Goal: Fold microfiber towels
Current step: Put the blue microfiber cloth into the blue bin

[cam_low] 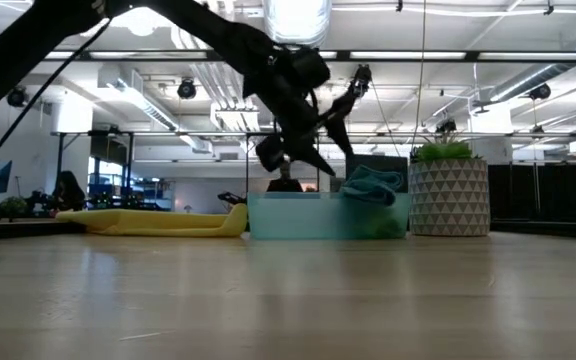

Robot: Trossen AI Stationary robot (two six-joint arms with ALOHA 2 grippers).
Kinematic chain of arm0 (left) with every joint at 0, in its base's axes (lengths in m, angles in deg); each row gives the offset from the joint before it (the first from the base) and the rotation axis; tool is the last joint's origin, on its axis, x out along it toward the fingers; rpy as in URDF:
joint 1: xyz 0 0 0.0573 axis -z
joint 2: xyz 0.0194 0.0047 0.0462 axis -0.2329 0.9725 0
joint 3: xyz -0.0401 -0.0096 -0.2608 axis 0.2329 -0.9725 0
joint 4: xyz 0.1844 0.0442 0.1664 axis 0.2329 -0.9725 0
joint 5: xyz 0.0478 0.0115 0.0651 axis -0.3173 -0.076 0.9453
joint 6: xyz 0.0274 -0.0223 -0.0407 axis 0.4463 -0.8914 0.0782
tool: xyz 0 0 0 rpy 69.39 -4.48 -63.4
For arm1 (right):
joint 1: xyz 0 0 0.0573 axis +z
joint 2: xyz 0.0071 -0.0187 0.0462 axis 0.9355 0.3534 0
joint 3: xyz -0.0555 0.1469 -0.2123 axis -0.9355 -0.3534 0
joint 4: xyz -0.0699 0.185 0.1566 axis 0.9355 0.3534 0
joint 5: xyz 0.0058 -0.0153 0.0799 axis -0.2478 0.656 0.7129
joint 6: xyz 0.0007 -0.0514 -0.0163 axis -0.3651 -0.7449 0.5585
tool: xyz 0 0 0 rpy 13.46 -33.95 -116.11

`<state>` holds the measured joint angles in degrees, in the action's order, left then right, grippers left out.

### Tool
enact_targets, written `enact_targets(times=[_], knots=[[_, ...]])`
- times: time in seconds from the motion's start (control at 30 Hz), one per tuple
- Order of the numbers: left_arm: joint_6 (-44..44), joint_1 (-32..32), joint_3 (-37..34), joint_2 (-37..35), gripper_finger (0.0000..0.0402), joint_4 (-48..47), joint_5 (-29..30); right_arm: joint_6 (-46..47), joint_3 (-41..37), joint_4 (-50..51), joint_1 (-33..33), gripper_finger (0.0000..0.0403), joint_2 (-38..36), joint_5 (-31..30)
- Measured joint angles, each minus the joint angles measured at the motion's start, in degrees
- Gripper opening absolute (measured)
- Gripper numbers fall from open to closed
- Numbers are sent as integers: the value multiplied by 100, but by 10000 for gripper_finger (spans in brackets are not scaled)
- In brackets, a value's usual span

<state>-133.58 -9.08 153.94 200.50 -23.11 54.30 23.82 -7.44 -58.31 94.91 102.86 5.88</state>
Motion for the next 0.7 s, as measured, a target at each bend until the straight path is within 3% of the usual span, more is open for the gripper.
enact_targets(times=[0.3, 0.7], knots=[[991, -52, 0, -295, 184, 94, 139, 5, -7, -2, -2, 82, -1, -21], [3974, -122, 2, -1368, 184, -231, 133, 289, -30, 11, -2, 82, 54, -22]])
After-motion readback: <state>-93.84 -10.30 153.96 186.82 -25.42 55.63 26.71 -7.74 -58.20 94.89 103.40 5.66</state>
